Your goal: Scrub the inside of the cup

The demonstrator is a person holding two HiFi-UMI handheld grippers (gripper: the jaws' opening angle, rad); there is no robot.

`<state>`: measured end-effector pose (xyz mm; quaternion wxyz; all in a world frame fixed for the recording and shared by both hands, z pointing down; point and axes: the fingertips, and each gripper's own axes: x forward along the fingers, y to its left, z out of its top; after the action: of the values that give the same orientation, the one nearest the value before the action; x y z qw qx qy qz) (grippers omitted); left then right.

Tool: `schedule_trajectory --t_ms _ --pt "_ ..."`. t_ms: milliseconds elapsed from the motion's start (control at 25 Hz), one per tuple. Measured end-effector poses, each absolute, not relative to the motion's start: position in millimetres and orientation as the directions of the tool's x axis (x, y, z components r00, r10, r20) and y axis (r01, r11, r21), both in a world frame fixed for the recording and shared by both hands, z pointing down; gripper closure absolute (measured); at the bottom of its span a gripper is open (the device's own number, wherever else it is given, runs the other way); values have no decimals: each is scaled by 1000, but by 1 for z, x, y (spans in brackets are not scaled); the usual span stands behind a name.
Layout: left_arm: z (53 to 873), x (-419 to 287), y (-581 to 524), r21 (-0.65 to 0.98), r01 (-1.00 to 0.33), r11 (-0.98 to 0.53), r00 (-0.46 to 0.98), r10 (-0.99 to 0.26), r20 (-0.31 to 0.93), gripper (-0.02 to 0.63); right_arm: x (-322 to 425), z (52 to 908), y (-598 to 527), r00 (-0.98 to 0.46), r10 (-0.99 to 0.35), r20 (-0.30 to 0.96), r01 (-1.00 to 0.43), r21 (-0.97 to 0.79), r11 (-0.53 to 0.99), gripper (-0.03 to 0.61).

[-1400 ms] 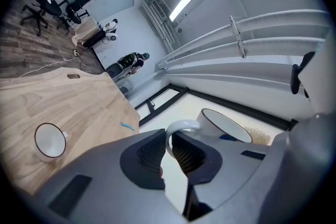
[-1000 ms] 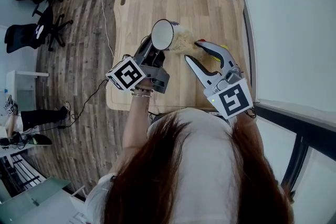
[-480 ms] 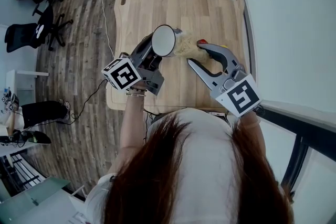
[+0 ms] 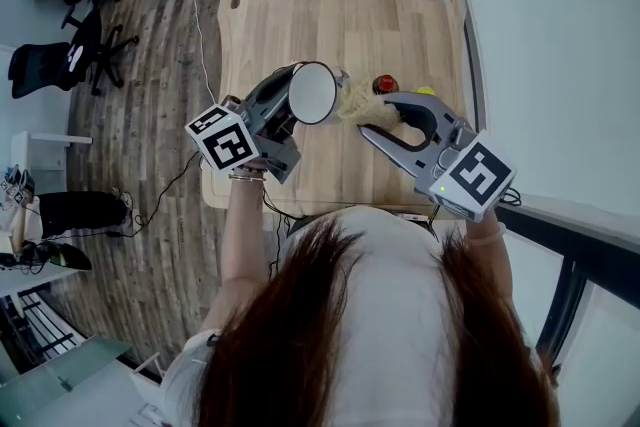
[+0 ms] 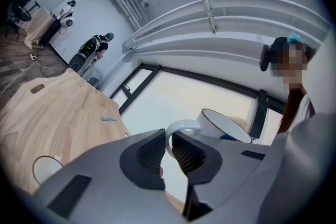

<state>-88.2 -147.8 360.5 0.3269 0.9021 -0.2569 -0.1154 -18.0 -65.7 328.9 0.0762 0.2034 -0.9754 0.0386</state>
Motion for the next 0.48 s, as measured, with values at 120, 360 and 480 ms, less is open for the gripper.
schedule_trajectory --t_ms 120,360,480 --pt "359 -86 -144 640 -364 -677 865 -501 -38 569 -18 329 -62 -921 -351 170 -367 -75 927 446" --pt "362 -81 -137 625 -314 -715 912 -410 -11 571 -17 332 -56 -945 -262 194 -289 -125 949 446" --pt "363 -78 -130 615 -286 -735 931 -366 -5 571 -17 334 -50 -956 -211 202 -244 -156 957 446"
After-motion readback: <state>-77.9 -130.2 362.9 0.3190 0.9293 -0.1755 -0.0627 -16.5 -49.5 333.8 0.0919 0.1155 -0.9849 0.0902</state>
